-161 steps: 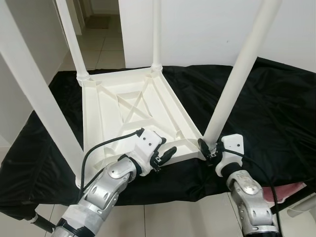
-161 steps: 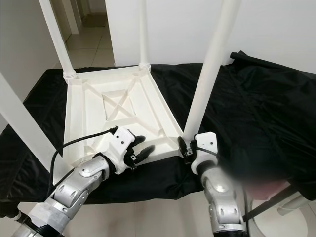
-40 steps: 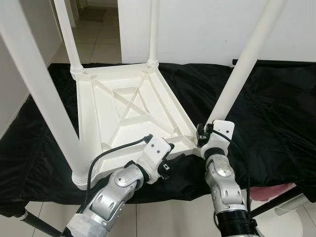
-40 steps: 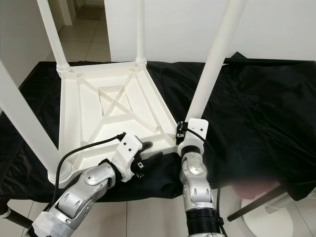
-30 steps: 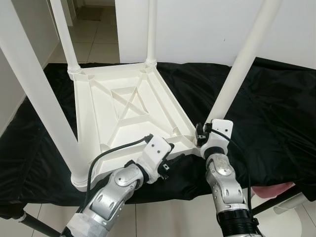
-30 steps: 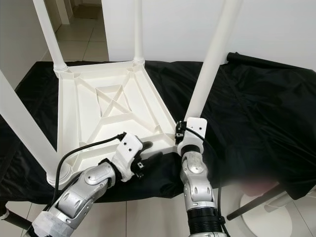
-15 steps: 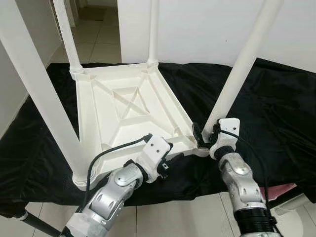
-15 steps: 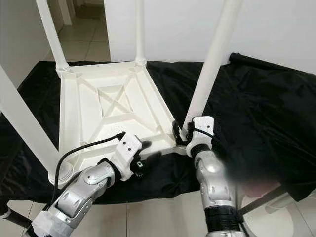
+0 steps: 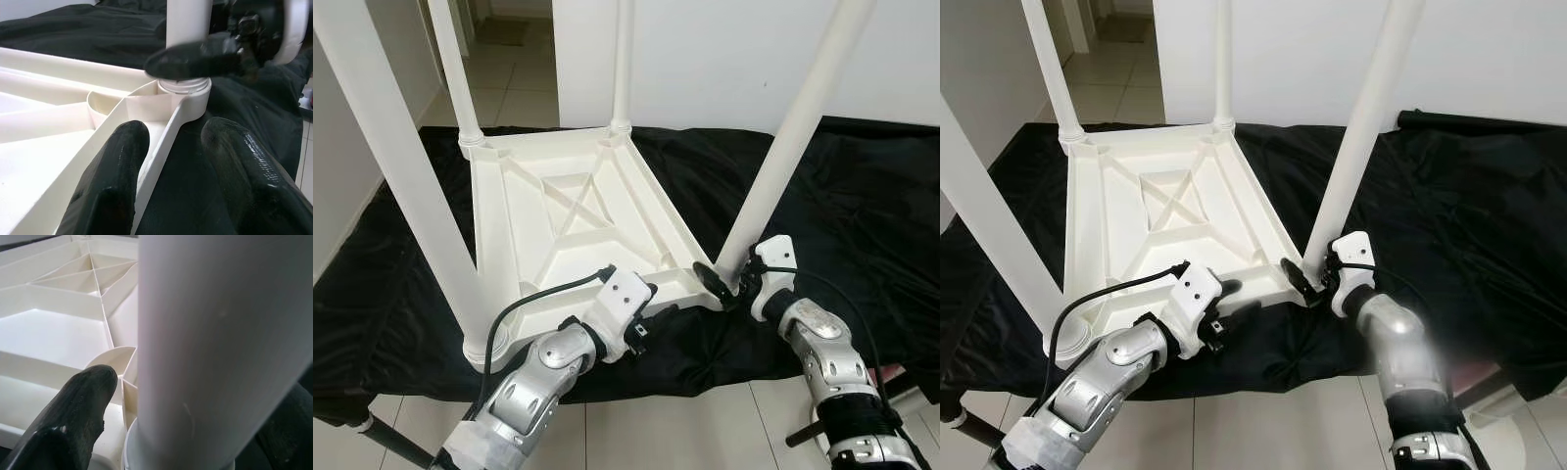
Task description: Building children table
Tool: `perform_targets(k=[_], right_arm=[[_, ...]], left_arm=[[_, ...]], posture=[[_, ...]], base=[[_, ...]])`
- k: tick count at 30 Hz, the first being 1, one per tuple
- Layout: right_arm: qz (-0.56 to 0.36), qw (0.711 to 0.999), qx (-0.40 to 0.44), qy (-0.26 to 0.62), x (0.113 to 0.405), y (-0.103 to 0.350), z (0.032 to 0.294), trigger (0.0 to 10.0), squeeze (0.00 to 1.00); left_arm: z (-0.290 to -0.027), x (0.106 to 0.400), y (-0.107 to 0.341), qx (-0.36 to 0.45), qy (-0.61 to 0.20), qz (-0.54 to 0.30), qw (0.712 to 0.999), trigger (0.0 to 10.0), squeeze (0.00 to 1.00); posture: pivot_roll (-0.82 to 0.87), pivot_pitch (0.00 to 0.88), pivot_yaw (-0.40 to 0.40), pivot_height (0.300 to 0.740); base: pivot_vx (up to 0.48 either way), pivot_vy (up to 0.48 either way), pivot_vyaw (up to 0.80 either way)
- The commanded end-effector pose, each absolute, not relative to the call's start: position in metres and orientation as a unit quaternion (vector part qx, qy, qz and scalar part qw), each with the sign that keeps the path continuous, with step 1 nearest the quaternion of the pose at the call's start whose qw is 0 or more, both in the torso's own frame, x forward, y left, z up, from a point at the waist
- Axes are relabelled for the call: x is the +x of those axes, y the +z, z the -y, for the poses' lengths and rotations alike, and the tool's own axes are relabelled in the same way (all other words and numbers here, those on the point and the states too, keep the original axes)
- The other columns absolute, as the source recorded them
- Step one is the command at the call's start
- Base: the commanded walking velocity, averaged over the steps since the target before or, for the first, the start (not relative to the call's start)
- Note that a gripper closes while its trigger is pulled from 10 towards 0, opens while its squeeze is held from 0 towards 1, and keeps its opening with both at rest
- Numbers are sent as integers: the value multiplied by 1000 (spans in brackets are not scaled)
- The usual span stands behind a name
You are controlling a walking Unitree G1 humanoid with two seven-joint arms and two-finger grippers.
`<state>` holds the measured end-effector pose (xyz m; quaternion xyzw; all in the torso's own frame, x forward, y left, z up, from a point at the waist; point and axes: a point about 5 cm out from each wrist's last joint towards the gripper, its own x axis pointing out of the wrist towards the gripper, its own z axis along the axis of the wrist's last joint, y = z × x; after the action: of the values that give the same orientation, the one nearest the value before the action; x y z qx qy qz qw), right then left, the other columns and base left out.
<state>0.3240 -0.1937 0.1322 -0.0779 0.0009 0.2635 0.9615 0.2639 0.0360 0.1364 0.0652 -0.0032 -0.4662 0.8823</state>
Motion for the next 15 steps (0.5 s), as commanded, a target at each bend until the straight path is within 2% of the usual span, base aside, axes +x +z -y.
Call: perform_targets(k=[1,10,11,12,13,15], right_arm=[[-15,954,-98,282,328,127,194,10000,0],[-23,939,-121,321,339,127,186,9765,0],[-21,937,-124,326,341,128,184,8863,0],[-21,937,-124,326,341,128,184,8863,0],[-22,930,-140,339,344,128,181,5608,0],[-22,928,-143,342,344,128,181,5608,0]], left_arm=[[-35,264,136,73,-493,3,867,10000,0],[-34,266,139,74,-494,5,866,10000,0],[-35,266,139,74,-494,5,866,10000,0],[-35,266,139,74,-494,5,866,10000,0],[-34,265,139,73,-494,4,866,10000,0],[-34,264,138,72,-494,4,866,10000,0]], posture=[[32,0,-26,740],[34,0,-18,740],[34,0,-18,740],[34,0,-18,740],[40,0,-21,740],[40,0,-21,740]], base=[[0,0,0],[0,0,0],[0,0,0],[0,0,0],[0,0,0],[0,0,0]])
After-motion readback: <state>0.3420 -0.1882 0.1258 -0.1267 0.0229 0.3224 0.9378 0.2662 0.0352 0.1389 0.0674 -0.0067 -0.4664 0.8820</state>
